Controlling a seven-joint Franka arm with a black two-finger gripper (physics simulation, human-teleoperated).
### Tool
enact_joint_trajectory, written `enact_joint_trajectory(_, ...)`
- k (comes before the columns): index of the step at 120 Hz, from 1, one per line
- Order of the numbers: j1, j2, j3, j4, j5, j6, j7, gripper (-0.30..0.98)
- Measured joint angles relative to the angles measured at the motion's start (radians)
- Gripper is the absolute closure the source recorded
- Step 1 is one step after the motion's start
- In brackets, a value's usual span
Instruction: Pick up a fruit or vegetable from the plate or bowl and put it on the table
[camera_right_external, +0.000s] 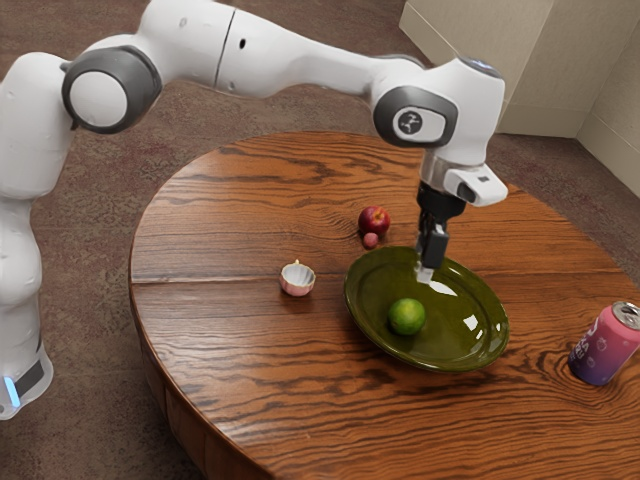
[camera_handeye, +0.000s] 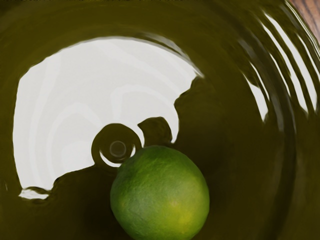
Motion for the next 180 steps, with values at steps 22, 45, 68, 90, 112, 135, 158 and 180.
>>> enact_joint_trajectory(22,0.006,0.063,0.002,-0.011,0.0,0.009,0.003,0.0)
enact_joint_trajectory(45,0.009,0.111,0.0,-0.046,-0.009,0.042,0.003,0.0)
enact_joint_trajectory(68,0.008,0.131,0.002,-0.098,-0.026,0.119,0.003,0.0)
enact_joint_trajectory(90,0.007,0.133,0.006,-0.117,-0.026,0.184,0.004,0.01)
enact_joint_trajectory(112,0.007,0.127,0.009,-0.124,-0.023,0.211,-0.001,0.32)
enact_joint_trajectory(135,0.013,-0.08,0.015,-0.15,-0.01,0.133,-0.032,0.41)
enact_joint_trajectory(158,0.101,-0.37,0.069,-0.256,-0.028,-0.022,-0.057,0.38)
enact_joint_trajectory(180,0.092,-0.389,0.23,-0.308,-0.045,-0.105,-0.026,0.37)
